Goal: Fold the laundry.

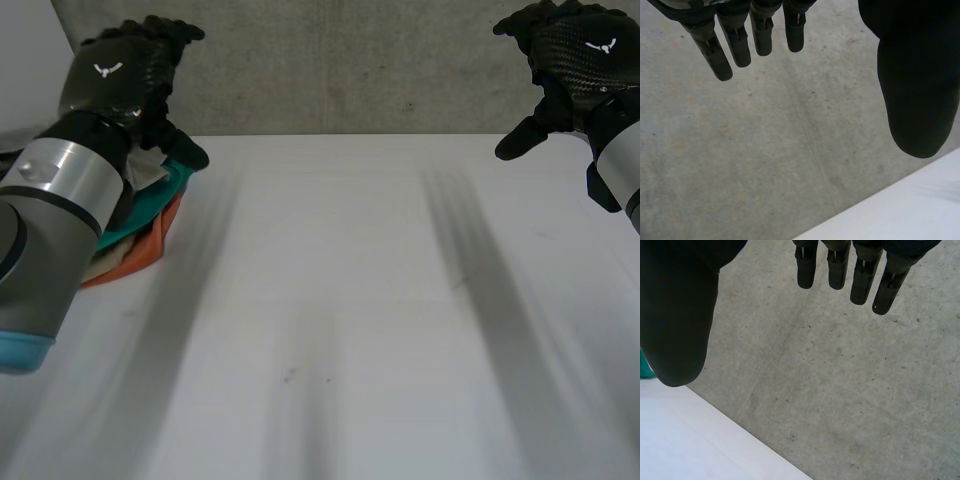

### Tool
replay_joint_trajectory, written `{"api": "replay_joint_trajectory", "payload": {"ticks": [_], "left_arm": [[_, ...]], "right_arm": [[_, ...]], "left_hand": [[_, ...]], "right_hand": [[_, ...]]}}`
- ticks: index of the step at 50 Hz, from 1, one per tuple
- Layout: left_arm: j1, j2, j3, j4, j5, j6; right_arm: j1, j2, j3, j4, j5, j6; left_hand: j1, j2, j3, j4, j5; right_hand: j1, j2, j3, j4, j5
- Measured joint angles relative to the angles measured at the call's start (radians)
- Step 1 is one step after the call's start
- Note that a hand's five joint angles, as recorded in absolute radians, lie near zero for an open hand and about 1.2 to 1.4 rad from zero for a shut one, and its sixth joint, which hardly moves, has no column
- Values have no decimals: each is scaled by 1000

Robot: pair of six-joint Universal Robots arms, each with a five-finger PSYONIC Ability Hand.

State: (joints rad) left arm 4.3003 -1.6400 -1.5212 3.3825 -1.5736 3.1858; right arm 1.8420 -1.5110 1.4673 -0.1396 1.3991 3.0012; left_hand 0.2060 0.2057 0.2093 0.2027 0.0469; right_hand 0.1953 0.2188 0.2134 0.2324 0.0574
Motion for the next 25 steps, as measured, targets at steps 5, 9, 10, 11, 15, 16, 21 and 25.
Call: {"api": "replay_joint_trajectory", "payload": {"ticks": [5,9,10,11,15,16,21,25], "left_arm": [[50,-18,26,22,4,2],[109,-58,55,46,18,11],[185,-127,95,69,47,39],[201,-145,106,73,55,48],[313,-289,185,92,111,152],[339,-333,208,95,122,188],[427,-537,328,108,151,371],[469,-663,405,109,157,475]], "right_arm": [[0,1,-1,0,-2,-3],[0,2,-1,0,-3,-8],[0,4,0,0,-3,-13],[0,5,0,0,-3,-14],[0,13,1,0,-3,-21],[0,16,1,0,-3,-23],[1,24,1,0,-3,-31],[1,31,1,0,-3,-33]], "left_hand": [[0,0,0,0,0],[0,0,0,0,0],[0,0,0,0,0],[0,0,0,0,0],[0,0,0,0,0],[0,0,0,0,0],[0,0,0,0,0],[0,0,0,2,0]], "right_hand": [[0,0,0,0,0],[0,0,0,0,0],[0,0,0,0,0],[0,0,0,0,0],[0,0,0,0,0],[0,0,0,0,0],[0,0,0,0,0],[0,0,0,0,0]]}}
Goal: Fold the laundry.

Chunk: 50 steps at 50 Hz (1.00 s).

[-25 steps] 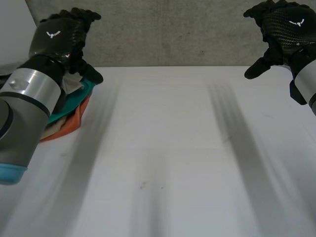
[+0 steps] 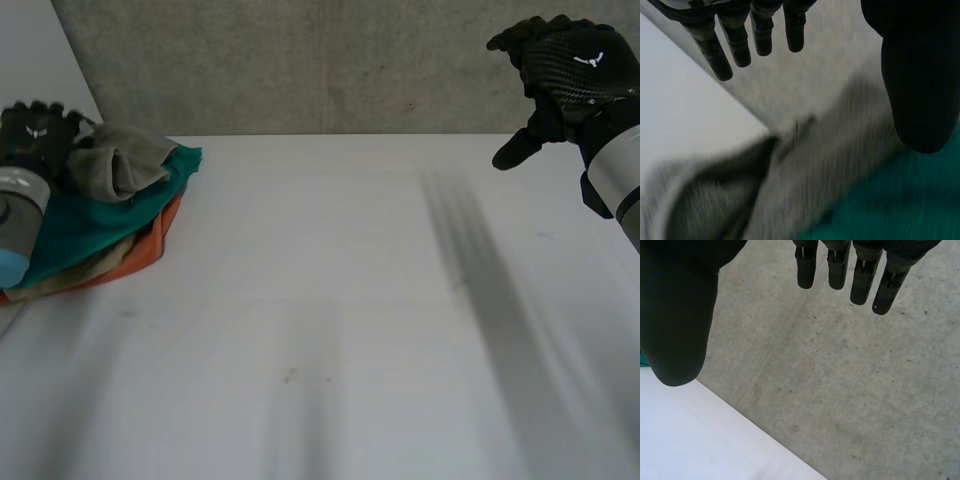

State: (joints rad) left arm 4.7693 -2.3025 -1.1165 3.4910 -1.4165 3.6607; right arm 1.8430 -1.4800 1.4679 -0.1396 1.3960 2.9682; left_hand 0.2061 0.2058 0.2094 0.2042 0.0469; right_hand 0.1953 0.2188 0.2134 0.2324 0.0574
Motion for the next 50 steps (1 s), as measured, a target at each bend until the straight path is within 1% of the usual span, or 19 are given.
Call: {"api": "replay_joint_trajectory", "payload": {"ticks": [3,4,5,6,7,8,9,11,14,16,17,22,26,30,35,40,45,47,50], "left_arm": [[15,-47,27,0,3,31],[21,-67,36,0,7,41],[23,-73,39,0,9,43],[24,-78,41,1,11,44],[23,-83,40,2,15,43],[23,-83,39,2,15,42],[20,-81,36,3,17,39],[11,-67,29,6,18,30],[-8,-31,15,10,16,11],[-40,36,-9,18,14,-27],[-43,44,-12,19,14,-31],[-122,193,-69,43,14,-102],[-176,284,-107,59,13,-127],[-211,328,-130,67,12,-130],[-233,331,-135,73,7,-122],[-230,300,-121,82,-7,-115],[-166,262,-88,102,-63,-87],[-107,249,-60,117,-109,-66],[-52,243,-31,140,-153,-51]], "right_arm": [[0,6,-1,0,0,-1],[0,10,-1,0,0,-1],[0,12,-1,0,0,-2],[0,14,-1,0,0,-3],[0,20,-1,0,0,-6],[0,21,-1,0,0,-6],[0,25,-1,0,0,-9],[0,31,-1,0,0,-14],[1,38,-1,0,0,-22],[2,42,-1,0,0,-27],[2,43,-1,0,0,-28],[4,43,-1,0,0,-31],[5,39,-2,0,0,-31],[5,35,-3,0,-1,-31],[5,29,-4,2,-2,-30],[4,25,-2,4,-2,-30],[3,24,-2,5,-2,-30],[4,24,-3,4,-2,-30],[4,23,-3,4,-2,-29]], "left_hand": [[19,20,12,12,12],[272,248,228,234,221],[402,366,342,351,332],[402,366,342,351,332],[815,739,733,745,703],[815,739,733,745,703],[907,893,885,903,848],[908,943,942,975,885],[908,950,953,989,885],[908,958,963,992,885],[908,958,963,992,885],[908,969,975,992,885],[908,976,982,992,885],[908,983,983,992,885],[908,986,983,996,885],[908,988,983,996,885],[908,989,983,996,885],[908,989,983,997,885],[908,989,983,997,885]], "right_hand": [[0,0,0,0,0],[0,0,0,0,0],[0,0,0,0,0],[0,0,0,0,0],[0,0,0,0,0],[0,0,0,0,0],[0,0,0,0,0],[0,0,0,0,0],[0,0,0,0,0],[0,0,0,0,0],[0,0,0,0,0],[0,0,0,0,0],[0,0,0,0,0],[0,0,0,0,0],[0,0,0,0,0],[0,0,0,0,0],[0,0,0,0,0],[0,0,0,0,0],[0,0,0,0,0]]}}
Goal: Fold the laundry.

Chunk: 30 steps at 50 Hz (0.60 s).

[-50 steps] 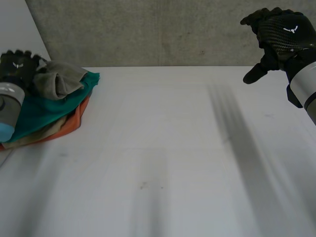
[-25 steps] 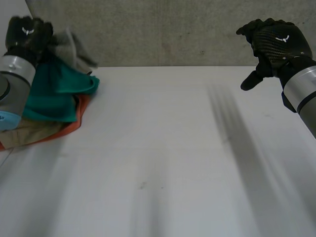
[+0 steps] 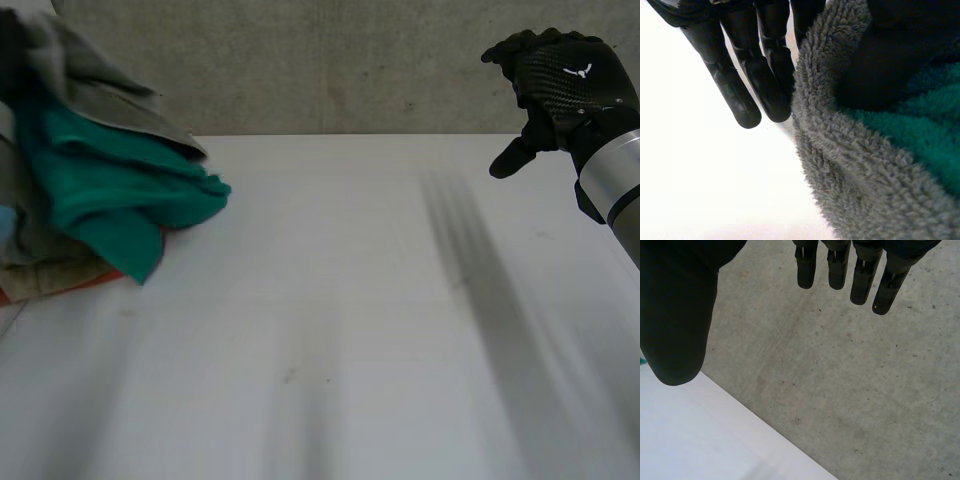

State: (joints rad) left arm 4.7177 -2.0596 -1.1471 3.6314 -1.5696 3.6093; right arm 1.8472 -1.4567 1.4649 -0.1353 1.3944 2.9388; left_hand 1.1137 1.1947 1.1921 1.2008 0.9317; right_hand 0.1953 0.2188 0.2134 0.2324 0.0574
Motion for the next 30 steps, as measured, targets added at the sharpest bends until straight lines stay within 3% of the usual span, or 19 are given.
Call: {"api": "replay_joint_trajectory", "payload": {"ticks": [5,7,9,13,21,30], "left_arm": [[43,0,14,40,-31,7],[44,1,4,48,-32,7],[38,3,-22,54,-27,7],[12,10,-90,54,-7,8],[-45,51,-232,50,21,9],[-53,77,-261,42,23,9]], "right_arm": [[2,-2,2,-1,0,0],[2,-2,3,-1,0,0],[3,-2,4,-1,0,0],[3,-2,5,-1,0,0],[2,-2,4,-2,0,0],[2,-1,4,-1,0,0]], "left_hand": [[0,-1,-1,-1,0],[-95,-135,-134,-122,-70],[-550,-557,-529,-543,-471],[-897,-937,-931,-949,-858],[-899,-966,-958,-976,-880],[-899,-966,-958,-976,-880]], "right_hand": [[0,0,0,0,0],[0,0,0,0,0],[0,0,0,0,0],[0,0,0,0,0],[0,0,0,0,0],[0,0,0,0,0]]}}
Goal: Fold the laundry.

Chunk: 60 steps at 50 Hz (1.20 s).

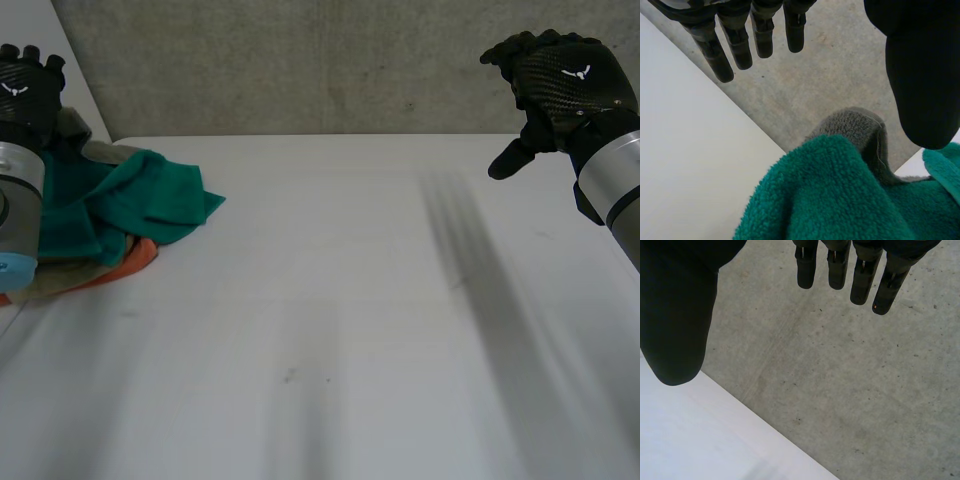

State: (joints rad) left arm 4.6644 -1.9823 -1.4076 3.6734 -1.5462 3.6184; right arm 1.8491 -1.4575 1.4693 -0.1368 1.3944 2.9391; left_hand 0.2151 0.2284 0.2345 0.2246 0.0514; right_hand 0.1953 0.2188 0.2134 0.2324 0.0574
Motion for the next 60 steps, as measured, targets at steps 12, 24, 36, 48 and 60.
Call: {"api": "replay_joint_trajectory", "payload": {"ticks": [12,24,36,48,60], "left_arm": [[17,-43,162,-145,121,-8],[64,-211,380,-267,166,-8],[94,-337,518,-266,159,-4],[46,-326,647,-237,100,-5],[-190,-77,773,-80,40,-25]], "right_arm": [[0,1,2,0,0,0],[-3,7,2,-3,0,-3],[-4,13,2,-3,0,-8],[-5,27,-1,-3,0,-9],[-13,28,-7,-3,0,-8]], "left_hand": [[55,39,30,42,46],[178,157,151,162,166],[852,821,812,826,815],[925,967,953,972,917],[925,969,956,975,917]], "right_hand": [[0,0,0,0,0],[0,0,0,0,0],[0,0,0,0,0],[0,0,0,0,0],[0,0,0,0,0]]}}
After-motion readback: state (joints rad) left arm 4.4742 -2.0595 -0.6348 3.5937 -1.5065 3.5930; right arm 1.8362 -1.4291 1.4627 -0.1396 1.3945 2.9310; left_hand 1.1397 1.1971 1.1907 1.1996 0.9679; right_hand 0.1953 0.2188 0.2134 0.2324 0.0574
